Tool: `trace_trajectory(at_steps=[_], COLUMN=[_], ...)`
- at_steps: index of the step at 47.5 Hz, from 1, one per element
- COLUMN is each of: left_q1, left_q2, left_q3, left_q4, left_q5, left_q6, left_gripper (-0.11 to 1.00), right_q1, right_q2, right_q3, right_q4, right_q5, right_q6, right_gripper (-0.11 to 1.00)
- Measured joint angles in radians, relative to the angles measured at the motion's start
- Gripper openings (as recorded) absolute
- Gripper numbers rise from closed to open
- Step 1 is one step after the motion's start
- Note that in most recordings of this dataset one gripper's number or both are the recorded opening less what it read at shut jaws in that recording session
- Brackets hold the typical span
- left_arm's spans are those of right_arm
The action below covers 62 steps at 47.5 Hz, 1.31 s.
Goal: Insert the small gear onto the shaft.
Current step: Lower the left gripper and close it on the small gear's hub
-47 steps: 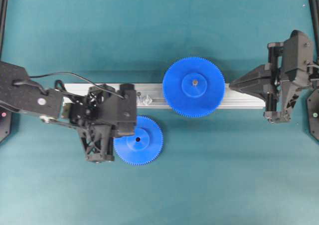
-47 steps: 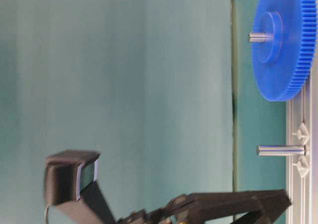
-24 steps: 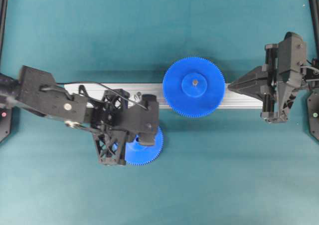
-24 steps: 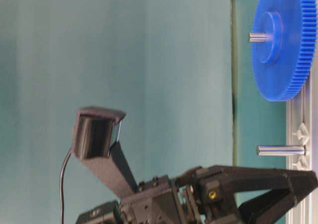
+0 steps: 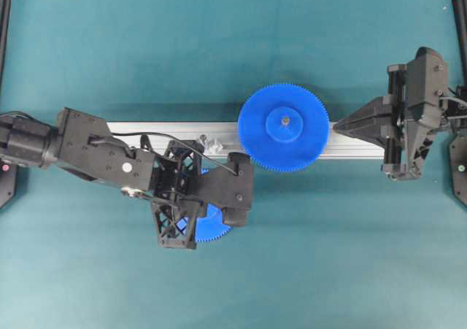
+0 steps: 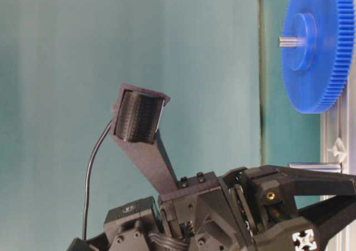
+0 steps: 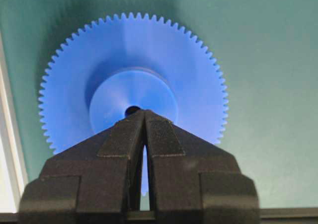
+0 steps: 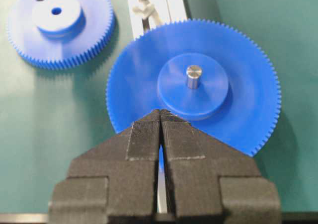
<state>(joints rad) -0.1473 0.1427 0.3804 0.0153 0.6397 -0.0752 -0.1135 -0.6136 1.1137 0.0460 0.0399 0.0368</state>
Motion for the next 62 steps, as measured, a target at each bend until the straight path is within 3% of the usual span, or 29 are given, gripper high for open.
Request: trace_trajectory(at_steps=[20, 62], left_q1=[0.000, 0.000], left_q2=[0.028, 0.038], left_q3=[-0.046, -0.057], left_q4=[-0.002, 0.000], left_q5=[0.067, 0.106], left_q6=[0.052, 0.051], left_gripper=[0.01, 0.01], right_q1=[0.002, 0.002], right_q2=[0.002, 0.000], right_q3=[-0.002, 0.000], right_q4=[0.000, 0.000], right_q5=[0.002, 0.002], right_q6=[0.000, 0.000], right_gripper=[0.04, 0.04])
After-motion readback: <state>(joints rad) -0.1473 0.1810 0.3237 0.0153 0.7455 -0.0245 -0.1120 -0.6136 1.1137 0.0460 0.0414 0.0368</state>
